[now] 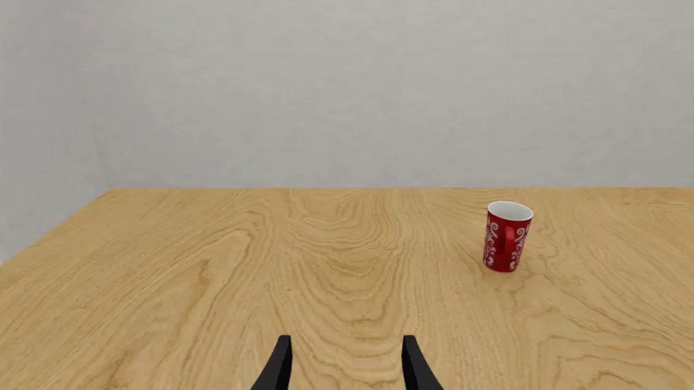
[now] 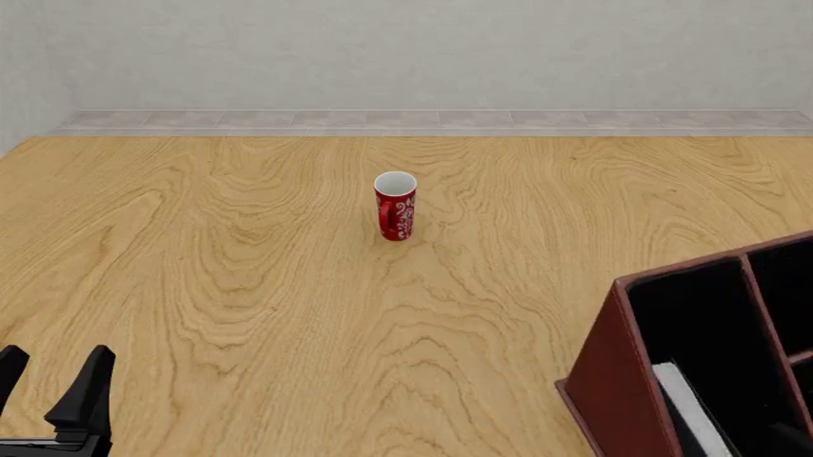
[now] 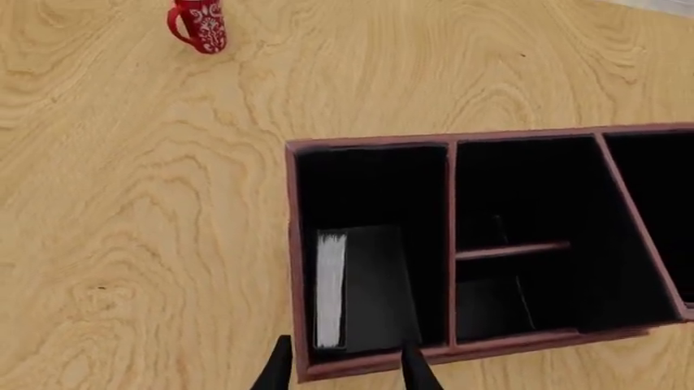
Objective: Pick up the book and place it in the left compartment of the caddy.
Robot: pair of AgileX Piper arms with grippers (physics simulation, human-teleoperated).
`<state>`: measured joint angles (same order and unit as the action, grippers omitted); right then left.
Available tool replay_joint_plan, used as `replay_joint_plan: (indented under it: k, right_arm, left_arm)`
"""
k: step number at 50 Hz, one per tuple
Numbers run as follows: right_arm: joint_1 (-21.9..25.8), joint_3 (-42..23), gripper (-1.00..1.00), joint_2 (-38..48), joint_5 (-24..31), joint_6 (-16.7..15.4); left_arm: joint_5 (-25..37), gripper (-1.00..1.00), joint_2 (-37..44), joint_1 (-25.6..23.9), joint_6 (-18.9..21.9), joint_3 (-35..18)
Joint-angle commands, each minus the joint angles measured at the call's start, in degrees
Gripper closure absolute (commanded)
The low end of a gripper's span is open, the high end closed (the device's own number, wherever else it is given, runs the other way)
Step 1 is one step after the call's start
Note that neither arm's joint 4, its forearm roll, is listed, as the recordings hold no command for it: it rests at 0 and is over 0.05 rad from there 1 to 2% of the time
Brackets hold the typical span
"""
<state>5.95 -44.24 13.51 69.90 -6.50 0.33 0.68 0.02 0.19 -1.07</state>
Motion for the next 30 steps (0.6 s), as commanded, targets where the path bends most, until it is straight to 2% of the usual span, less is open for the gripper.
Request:
replay_joint_plan:
  k: [1, 23, 30]
  right_arm:
    - [1.4, -1.8, -1.00, -1.3, 0.0, 0.2]
    - [4.2, -7.1, -1.00, -4.1, 0.0, -0.4]
    - [4.1, -7.3, -1.00, -5.6, 0.0, -2.0]
  left_arm:
    - [0.3, -1.00, -0.3, 0.0, 0.1, -0.1]
    - [0.3, -1.00, -0.3, 0.0, 0.0, -0.1]
    - [0.3, -1.00, -0.3, 0.0, 0.0, -0.1]
